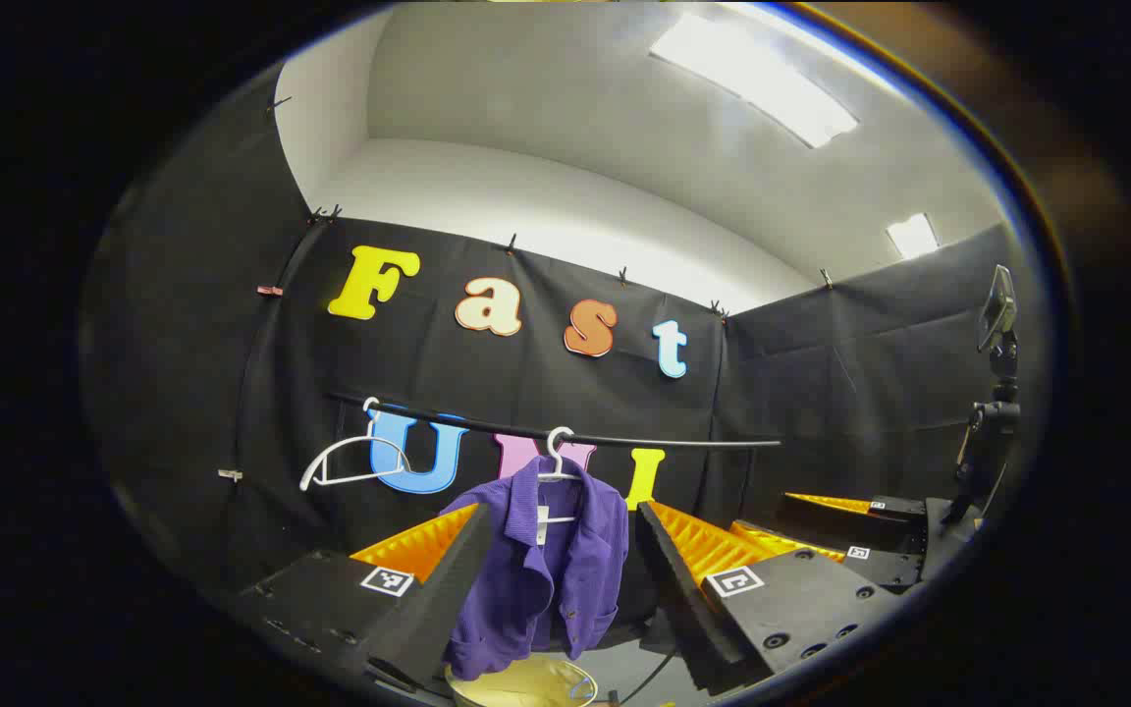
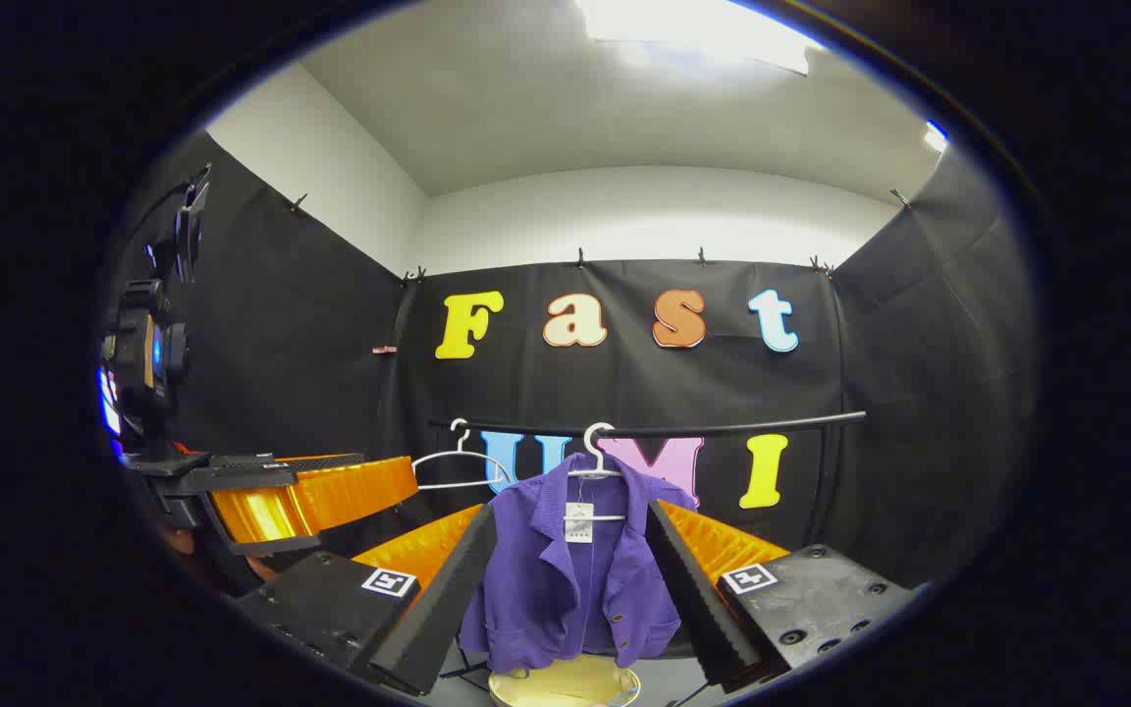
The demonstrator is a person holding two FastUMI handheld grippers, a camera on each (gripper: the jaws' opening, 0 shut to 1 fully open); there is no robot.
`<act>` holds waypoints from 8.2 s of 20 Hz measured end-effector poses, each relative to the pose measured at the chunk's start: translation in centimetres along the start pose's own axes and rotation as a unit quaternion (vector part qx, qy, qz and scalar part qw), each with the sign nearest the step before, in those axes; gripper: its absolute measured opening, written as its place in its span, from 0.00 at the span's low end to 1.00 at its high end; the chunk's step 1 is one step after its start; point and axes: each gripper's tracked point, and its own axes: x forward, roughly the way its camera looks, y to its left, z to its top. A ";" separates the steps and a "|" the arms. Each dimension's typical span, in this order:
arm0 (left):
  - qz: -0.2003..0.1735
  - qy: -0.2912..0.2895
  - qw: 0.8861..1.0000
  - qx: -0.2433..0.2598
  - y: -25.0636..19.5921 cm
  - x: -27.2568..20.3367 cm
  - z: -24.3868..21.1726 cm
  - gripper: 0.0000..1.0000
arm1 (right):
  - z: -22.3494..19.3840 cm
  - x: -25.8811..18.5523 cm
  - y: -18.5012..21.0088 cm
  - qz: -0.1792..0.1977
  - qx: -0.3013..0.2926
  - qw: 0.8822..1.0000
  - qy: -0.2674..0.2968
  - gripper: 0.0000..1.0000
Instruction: Grasp the clothes on the hanger with both hands and then place them into the laundry hamper below.
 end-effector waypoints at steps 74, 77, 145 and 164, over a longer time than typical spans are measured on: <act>0.126 0.113 0.985 -0.033 7.3 26.4 -22.8 0.86 | -27.2 30.6 -12.0 0.058 0.053 0.983 0.168 0.98; 0.138 0.119 0.982 -0.041 7.4 27.4 -24.1 0.86 | -29.0 31.5 -11.7 0.063 0.057 0.980 0.182 0.98; 0.228 0.111 0.956 0.148 22.9 29.0 -18.5 0.10 | -16.6 40.0 -27.2 -0.141 -0.062 0.987 -0.038 0.12; 0.226 0.159 0.961 0.023 23.8 29.8 -28.0 0.11 | -14.9 40.6 -25.7 -0.105 -0.038 0.992 -0.065 0.12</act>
